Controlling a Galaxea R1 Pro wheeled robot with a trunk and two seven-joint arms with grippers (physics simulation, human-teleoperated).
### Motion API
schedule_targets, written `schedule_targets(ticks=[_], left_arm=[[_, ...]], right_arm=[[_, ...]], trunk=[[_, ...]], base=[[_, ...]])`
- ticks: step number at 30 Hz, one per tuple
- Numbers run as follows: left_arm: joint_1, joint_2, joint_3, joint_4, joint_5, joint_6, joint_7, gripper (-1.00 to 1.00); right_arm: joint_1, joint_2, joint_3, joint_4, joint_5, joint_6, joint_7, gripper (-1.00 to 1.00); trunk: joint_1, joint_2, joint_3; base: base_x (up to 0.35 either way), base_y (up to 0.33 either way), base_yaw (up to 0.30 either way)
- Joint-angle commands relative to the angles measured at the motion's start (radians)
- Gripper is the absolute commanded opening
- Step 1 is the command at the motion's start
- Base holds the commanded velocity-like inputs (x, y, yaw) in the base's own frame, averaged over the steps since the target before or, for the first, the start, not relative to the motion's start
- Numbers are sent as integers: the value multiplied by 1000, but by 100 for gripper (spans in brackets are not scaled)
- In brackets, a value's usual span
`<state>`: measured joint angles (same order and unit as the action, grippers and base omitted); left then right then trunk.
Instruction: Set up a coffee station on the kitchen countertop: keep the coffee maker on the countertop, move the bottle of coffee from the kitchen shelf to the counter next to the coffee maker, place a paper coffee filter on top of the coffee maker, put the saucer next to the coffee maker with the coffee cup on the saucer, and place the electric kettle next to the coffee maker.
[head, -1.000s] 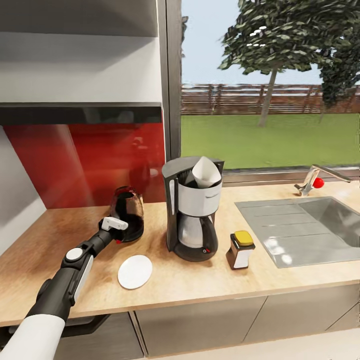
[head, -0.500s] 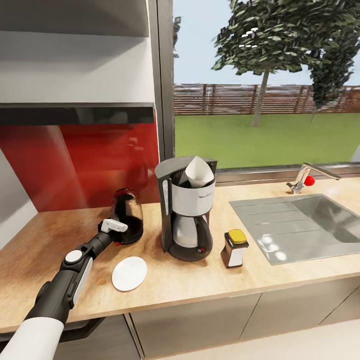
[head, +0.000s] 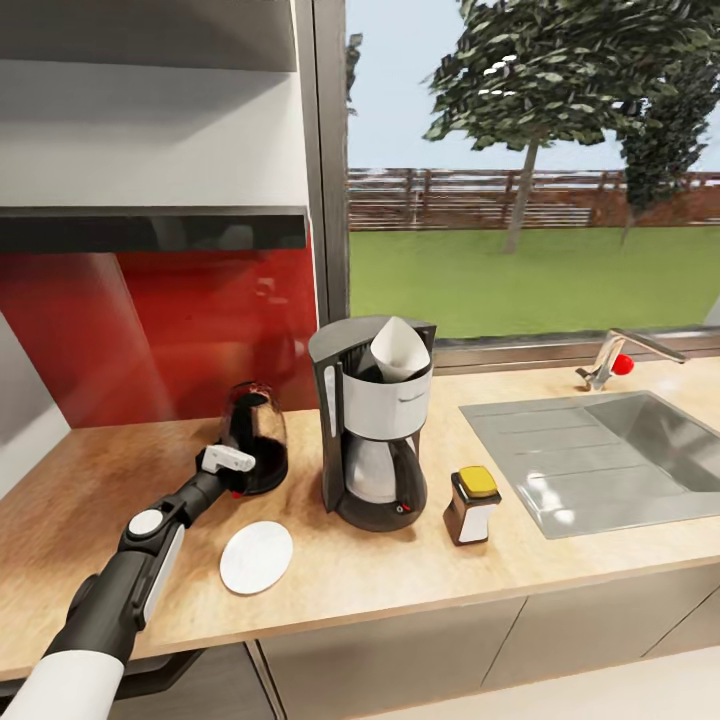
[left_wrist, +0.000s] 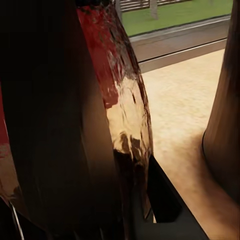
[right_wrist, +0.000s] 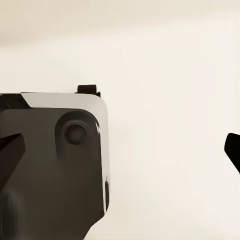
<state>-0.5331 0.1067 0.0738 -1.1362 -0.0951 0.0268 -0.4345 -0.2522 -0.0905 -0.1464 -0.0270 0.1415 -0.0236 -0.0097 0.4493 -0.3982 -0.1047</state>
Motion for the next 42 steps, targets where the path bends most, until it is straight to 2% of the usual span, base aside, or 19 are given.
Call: schedule_targets(ticks=[1, 7, 29, 39, 40, 42], left_arm=[[1, -2, 0, 21, -21, 2, -8, -100], [22, -9, -2, 17, -17, -1, -9, -100], [24, -11, -3, 18, -14, 4, -15, -100], [24, -11, -48, 18, -16, 11, -13, -100], [24, -11, -49, 19, -17, 11, -13, 100], [24, -11, -51, 20, -19, 10, -12, 100]], right_arm=[[-1, 0, -9, 1, 10, -2, -1, 100], [-1, 0, -9, 1, 10, -2, -1, 100], [-1, 0, -9, 1, 10, -2, -1, 100], [-1, 0, -9, 1, 10, -2, -1, 100], [-1, 0, -9, 1, 10, -2, -1, 100], [-1, 0, -9, 1, 10, -2, -1, 100]], trunk=[[1, -2, -2], [1, -2, -2], [1, -2, -2], [1, -2, -2], [1, -2, -2], [1, -2, -2]], base=[[0, 0, 0], [0, 0, 0], [0, 0, -47], [0, 0, 0], [0, 0, 0], [0, 0, 0]])
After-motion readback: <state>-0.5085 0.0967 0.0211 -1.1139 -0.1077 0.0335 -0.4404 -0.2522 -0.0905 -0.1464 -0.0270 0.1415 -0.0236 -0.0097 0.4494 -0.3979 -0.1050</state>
